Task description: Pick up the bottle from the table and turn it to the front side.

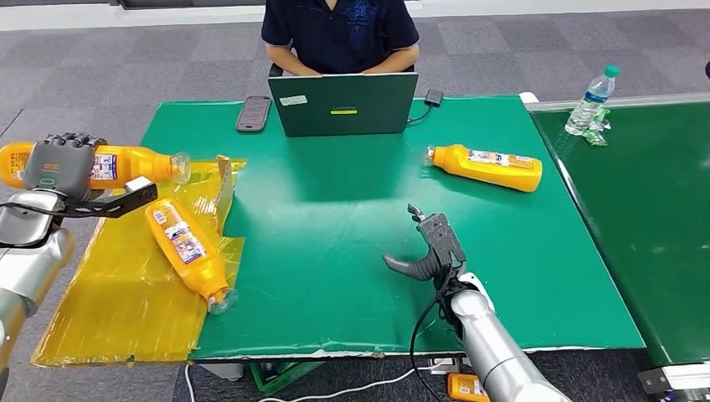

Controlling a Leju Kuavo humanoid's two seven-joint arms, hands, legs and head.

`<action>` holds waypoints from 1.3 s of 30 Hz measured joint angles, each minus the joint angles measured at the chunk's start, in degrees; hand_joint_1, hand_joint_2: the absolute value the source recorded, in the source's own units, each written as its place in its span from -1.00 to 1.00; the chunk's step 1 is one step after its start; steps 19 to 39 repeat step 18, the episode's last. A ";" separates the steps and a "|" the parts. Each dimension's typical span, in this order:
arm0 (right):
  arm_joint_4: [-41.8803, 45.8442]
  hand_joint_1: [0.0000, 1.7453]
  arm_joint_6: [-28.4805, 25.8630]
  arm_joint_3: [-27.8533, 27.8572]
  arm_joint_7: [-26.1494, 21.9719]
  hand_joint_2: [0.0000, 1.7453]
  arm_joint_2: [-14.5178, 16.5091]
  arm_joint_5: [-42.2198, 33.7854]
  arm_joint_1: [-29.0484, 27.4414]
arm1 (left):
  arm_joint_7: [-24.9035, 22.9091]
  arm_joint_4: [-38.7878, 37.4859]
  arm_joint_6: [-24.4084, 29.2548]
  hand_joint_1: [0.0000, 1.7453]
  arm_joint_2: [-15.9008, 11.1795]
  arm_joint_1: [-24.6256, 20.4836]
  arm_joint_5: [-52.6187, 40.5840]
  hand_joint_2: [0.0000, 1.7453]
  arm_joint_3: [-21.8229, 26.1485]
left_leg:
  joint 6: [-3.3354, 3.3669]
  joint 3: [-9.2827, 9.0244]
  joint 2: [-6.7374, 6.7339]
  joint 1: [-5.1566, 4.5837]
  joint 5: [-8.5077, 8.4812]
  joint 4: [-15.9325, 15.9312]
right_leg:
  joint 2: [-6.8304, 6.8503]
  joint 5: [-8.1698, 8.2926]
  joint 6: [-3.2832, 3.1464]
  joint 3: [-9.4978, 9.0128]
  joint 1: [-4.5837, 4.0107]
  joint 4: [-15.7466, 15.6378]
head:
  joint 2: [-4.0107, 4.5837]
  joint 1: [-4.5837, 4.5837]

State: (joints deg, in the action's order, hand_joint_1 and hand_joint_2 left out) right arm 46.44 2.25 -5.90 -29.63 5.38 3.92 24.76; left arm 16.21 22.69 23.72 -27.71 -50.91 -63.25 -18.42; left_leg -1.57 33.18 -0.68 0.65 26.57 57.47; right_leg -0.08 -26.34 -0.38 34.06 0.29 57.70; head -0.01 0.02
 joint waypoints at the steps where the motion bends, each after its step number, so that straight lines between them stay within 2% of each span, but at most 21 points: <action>1: -0.01 -1.00 -0.01 0.20 0.05 1.00 -0.02 0.15 -0.25 | -0.10 0.01 -0.13 1.00 -0.37 0.30 -0.28 1.00 -0.01 | 0.00 -0.01 -0.01 -0.01 0.00 0.00 | -0.01 0.00 0.00 0.00 0.00 0.00 | -0.01 0.00; 8: 0.80 -1.00 0.22 2.71 0.92 1.00 -0.34 2.02 -4.19 | 2.39 0.02 -0.25 1.00 -1.86 5.40 -1.53 1.00 0.38 | 0.01 -0.01 -0.01 -0.06 0.01 0.00 | -0.01 0.00 0.00 0.02 0.03 -0.01 | 0.01 -0.01; 12: 1.62 -1.00 0.68 4.31 1.63 1.00 -0.36 3.26 -5.37 | 6.88 0.50 -0.04 1.00 -0.21 10.15 -0.21 1.00 1.86 | 0.03 0.00 -0.03 -0.10 0.02 0.00 | -0.04 0.00 0.00 0.05 0.08 -0.02 | 0.00 -0.01; 16: 2.09 -1.00 0.86 5.48 1.96 1.00 -0.38 3.81 -5.79 | 8.40 1.52 0.44 1.00 1.95 12.94 0.50 1.00 3.49 | 0.03 -0.01 0.03 -0.11 0.03 0.00 | 0.02 0.00 0.01 -0.02 0.13 -0.02 | 0.00 0.00; 39: 2.16 -1.00 0.87 5.59 2.01 1.00 -0.38 3.87 -5.82 | 8.64 1.74 0.41 1.00 2.30 13.27 0.50 1.00 3.83 | 0.03 -0.04 0.02 -0.11 0.02 0.00 | 0.01 0.00 0.01 -0.04 0.16 -0.02 | 0.00 -0.01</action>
